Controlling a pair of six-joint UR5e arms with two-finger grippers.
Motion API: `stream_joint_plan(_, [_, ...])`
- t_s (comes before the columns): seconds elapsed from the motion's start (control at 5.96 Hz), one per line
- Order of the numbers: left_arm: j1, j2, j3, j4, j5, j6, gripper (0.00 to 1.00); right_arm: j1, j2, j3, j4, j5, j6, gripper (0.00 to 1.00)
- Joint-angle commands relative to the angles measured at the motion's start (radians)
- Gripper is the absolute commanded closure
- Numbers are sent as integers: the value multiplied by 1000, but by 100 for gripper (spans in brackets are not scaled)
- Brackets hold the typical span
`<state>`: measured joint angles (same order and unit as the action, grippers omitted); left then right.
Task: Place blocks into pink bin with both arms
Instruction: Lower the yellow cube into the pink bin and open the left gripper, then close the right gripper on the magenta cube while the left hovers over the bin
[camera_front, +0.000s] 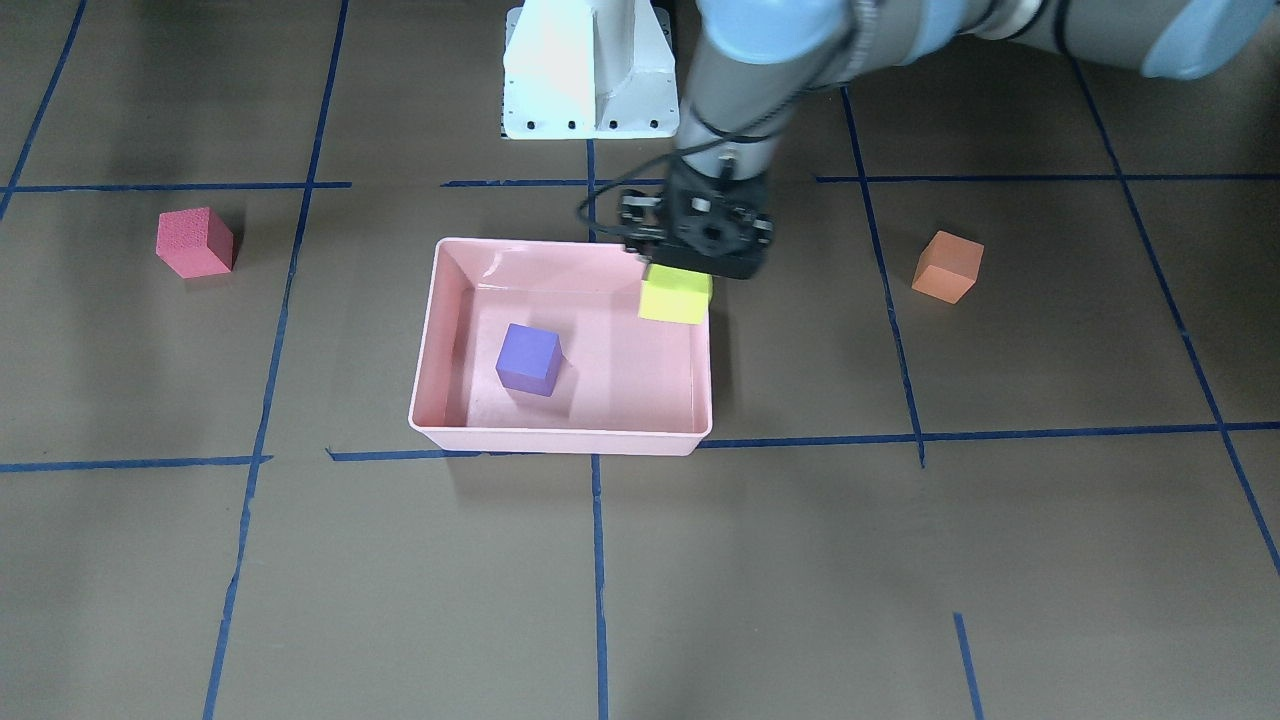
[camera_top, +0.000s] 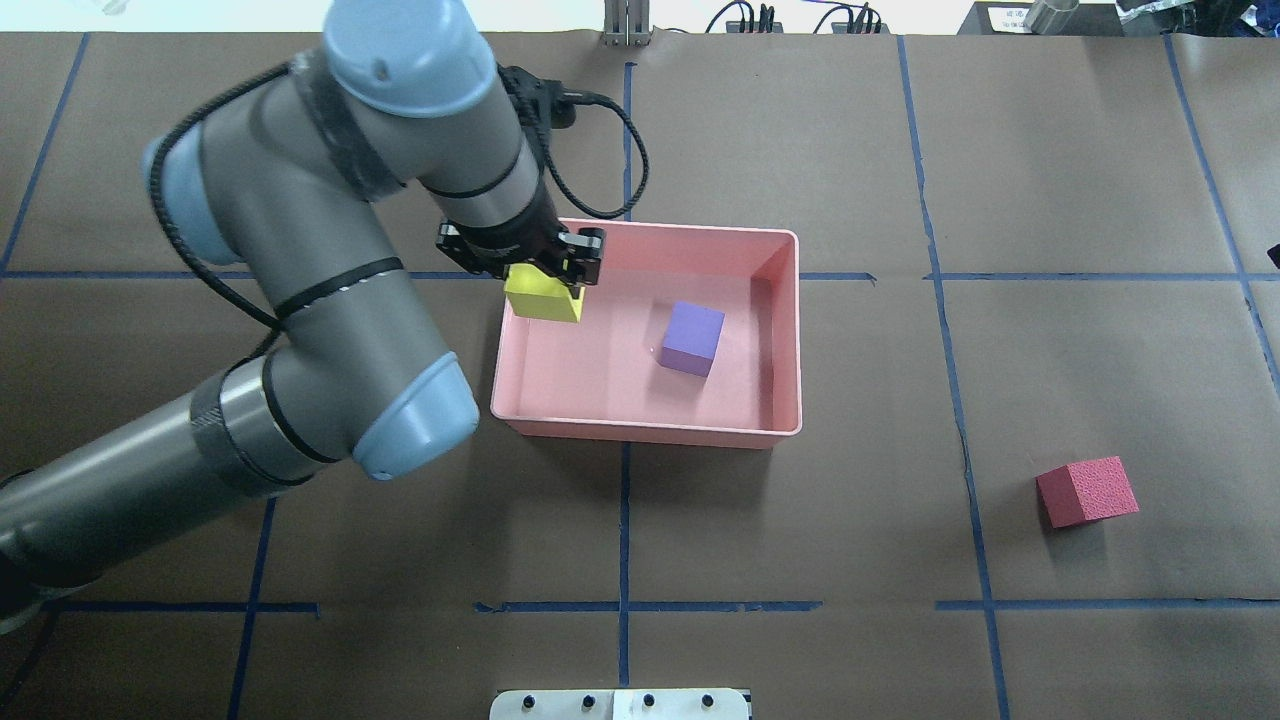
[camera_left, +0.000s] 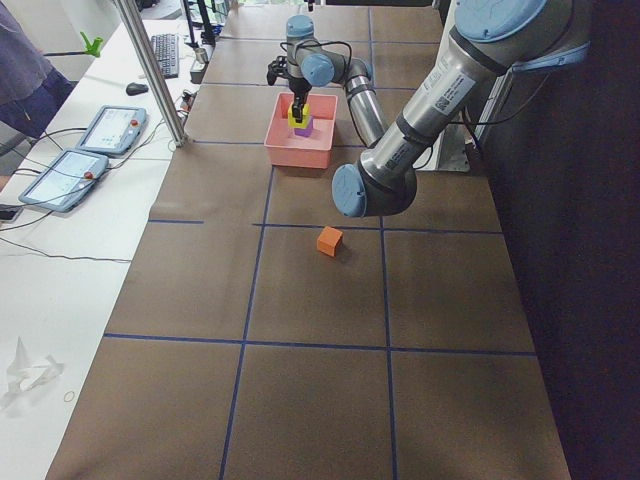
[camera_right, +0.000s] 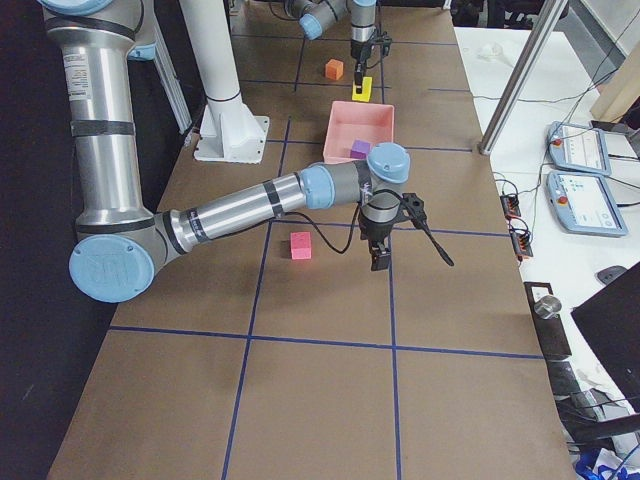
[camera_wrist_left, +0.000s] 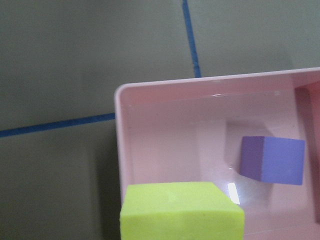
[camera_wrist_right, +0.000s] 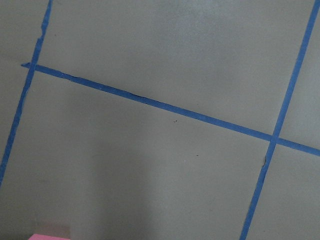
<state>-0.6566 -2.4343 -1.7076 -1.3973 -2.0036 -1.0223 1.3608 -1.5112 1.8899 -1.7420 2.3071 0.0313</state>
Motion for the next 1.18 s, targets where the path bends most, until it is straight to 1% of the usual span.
stream_joint_plan(0.0, [25, -29, 31, 3, 23, -67, 0, -84, -45, 67, 63, -6, 164, 1])
stream_joint_plan(0.17, [25, -22, 28, 1, 22, -61, 0, -177, -119, 69, 273, -32, 350, 1])
stream_joint_plan(0.34, [25, -6, 22, -8, 25, -61, 0, -280, -194, 71, 500, -81, 568, 1])
stream_joint_plan(0.5, [25, 3, 22, -9, 25, -56, 0, -390, -255, 74, 633, -148, 693, 1])
stream_joint_plan(0.67, [25, 1, 20, -9, 25, -56, 0, -502, -274, 74, 701, -235, 823, 1])
stream_joint_plan(0.84, [25, 7, 16, -9, 25, -56, 0, -552, -305, 74, 752, -259, 867, 1])
stream_joint_plan(1.01, [25, 8, 14, -9, 25, -56, 0, -580, -316, 72, 766, -264, 872, 1])
